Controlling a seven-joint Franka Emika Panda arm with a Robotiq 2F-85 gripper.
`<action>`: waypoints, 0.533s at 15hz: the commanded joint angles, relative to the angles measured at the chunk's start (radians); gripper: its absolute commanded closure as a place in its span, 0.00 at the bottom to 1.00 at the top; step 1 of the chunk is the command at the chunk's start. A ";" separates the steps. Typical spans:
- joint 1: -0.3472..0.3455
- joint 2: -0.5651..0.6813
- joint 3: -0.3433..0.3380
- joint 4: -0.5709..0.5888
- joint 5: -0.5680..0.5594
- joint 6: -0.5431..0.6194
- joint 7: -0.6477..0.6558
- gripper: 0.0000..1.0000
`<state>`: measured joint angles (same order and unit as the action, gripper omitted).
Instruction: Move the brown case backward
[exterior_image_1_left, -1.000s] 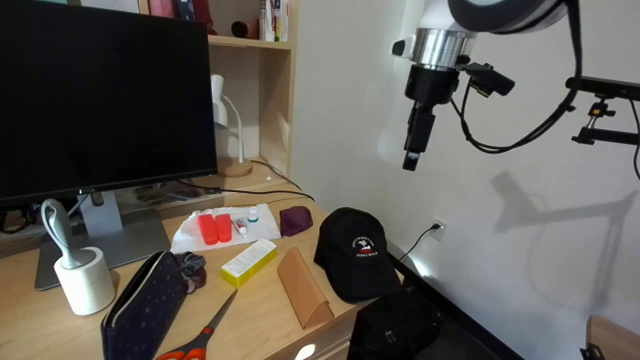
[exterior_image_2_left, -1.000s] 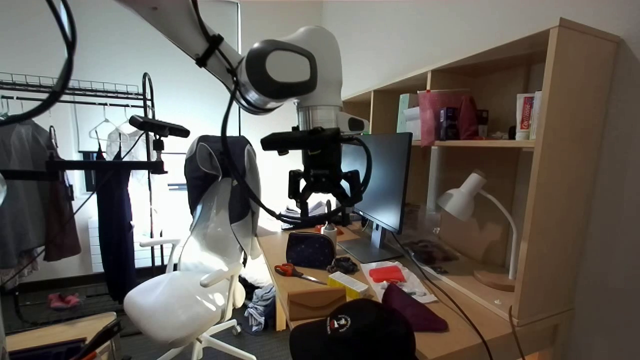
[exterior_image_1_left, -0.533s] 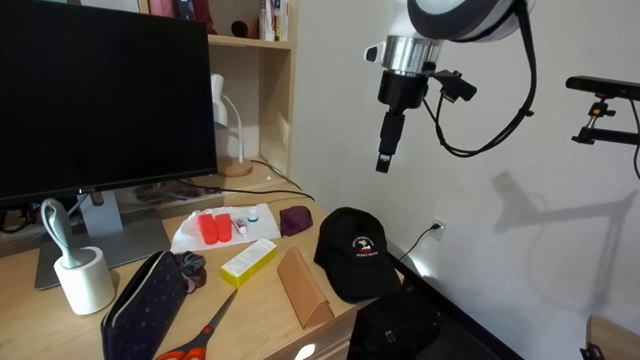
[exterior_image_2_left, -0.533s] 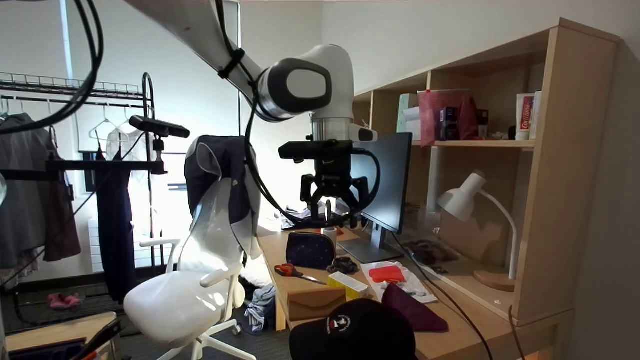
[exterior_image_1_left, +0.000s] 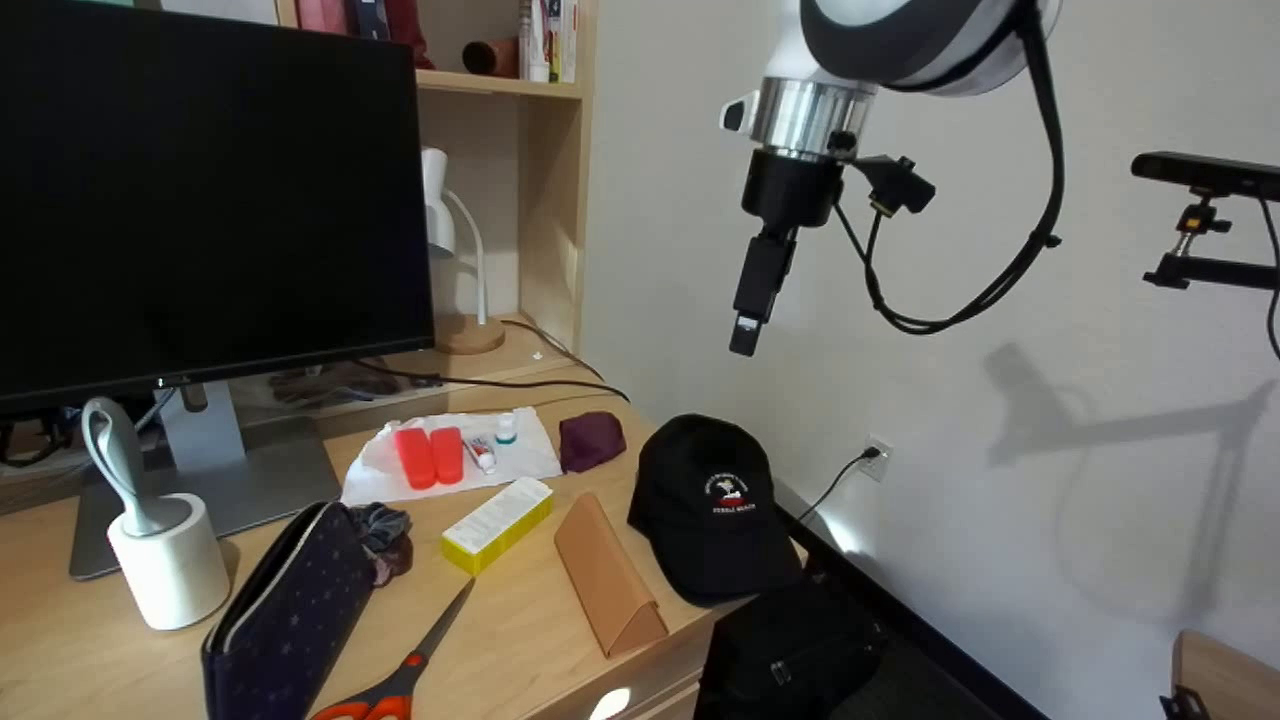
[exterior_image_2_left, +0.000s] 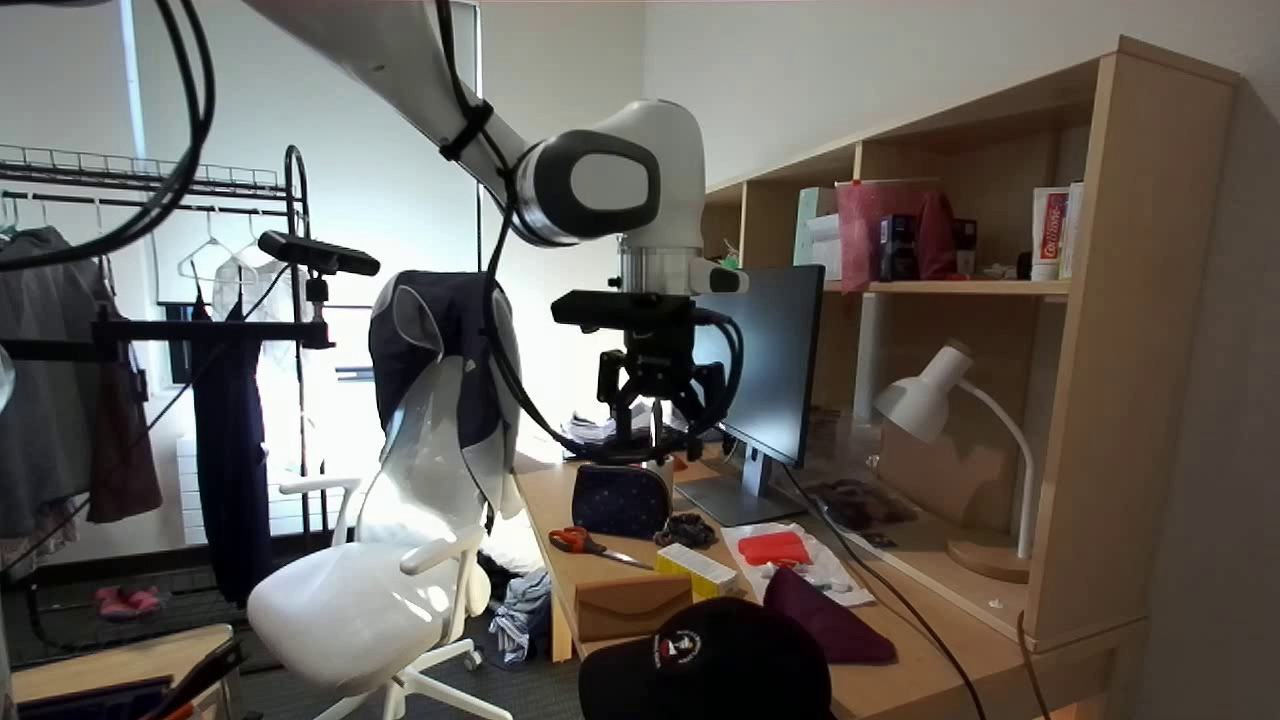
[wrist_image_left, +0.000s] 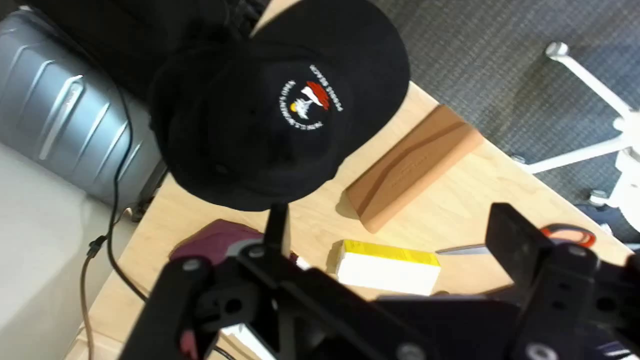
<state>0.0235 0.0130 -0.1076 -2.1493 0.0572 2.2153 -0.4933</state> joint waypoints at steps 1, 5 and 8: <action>-0.001 0.046 0.062 -0.024 0.154 0.105 0.119 0.00; 0.024 0.132 0.123 -0.050 0.200 0.324 0.328 0.00; 0.044 0.219 0.136 -0.042 0.150 0.438 0.507 0.00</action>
<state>0.0572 0.1600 0.0152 -2.2003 0.2321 2.5575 -0.1283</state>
